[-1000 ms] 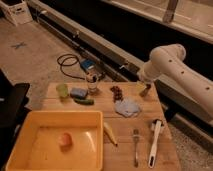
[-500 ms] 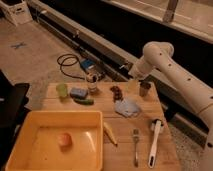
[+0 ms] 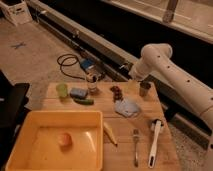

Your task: Place grapes in metal cup

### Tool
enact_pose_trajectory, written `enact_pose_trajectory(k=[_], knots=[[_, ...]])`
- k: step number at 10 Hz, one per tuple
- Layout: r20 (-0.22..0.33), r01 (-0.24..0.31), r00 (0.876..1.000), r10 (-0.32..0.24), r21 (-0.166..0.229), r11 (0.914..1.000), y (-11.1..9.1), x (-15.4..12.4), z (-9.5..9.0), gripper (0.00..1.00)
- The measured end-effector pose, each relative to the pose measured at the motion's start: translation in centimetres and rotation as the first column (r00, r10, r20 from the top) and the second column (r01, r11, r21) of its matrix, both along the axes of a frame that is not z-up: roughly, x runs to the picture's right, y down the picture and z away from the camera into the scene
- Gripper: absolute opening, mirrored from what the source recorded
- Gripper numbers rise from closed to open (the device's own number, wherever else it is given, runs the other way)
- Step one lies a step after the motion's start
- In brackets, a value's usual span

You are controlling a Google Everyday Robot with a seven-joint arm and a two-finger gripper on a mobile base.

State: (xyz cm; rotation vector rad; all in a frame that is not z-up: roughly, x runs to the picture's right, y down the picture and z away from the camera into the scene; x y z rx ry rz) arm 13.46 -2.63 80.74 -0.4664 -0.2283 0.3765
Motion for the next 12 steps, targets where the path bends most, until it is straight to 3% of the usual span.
enact_pose_trajectory(k=[2, 5, 9, 12], knots=[[0.010, -0.026, 1.000, 0.026, -0.003, 0.9997, 1.5, -2.5, 1.9, 0.74], [0.030, -0.056, 0.998, 0.057, -0.015, 0.9983, 2.9, -4.1, 3.8, 0.74], [-0.026, -0.116, 0.993, 0.115, -0.055, 0.9918, 4.2, -4.8, 8.7, 0.74], [-0.028, -0.154, 0.988, 0.152, -0.087, 0.9843, 4.4, -4.8, 10.4, 0.74]])
